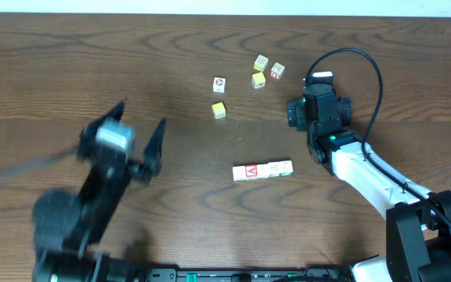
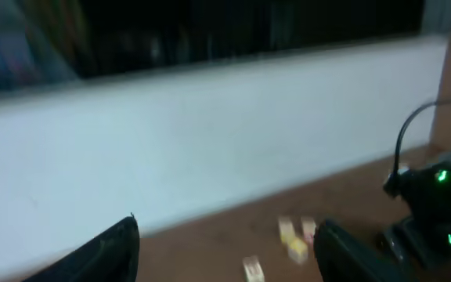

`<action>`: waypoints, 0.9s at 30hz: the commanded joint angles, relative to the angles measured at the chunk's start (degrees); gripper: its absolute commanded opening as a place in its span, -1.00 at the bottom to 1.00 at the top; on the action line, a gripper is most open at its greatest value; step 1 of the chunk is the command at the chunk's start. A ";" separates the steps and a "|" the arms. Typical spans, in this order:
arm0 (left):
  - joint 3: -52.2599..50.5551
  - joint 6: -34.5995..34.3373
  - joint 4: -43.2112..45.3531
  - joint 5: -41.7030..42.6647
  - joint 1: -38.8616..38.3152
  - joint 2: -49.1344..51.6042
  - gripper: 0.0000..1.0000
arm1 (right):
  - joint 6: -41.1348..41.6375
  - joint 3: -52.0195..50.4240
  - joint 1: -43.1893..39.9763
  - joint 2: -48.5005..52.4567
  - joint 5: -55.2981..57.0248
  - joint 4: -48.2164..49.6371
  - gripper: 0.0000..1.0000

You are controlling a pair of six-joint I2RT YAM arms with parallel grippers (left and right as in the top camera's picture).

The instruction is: Lift 5 blocks

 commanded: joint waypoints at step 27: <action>-38.45 -1.84 17.40 -8.79 2.73 -29.31 0.44 | -0.72 0.04 -0.35 0.35 0.70 -0.09 0.98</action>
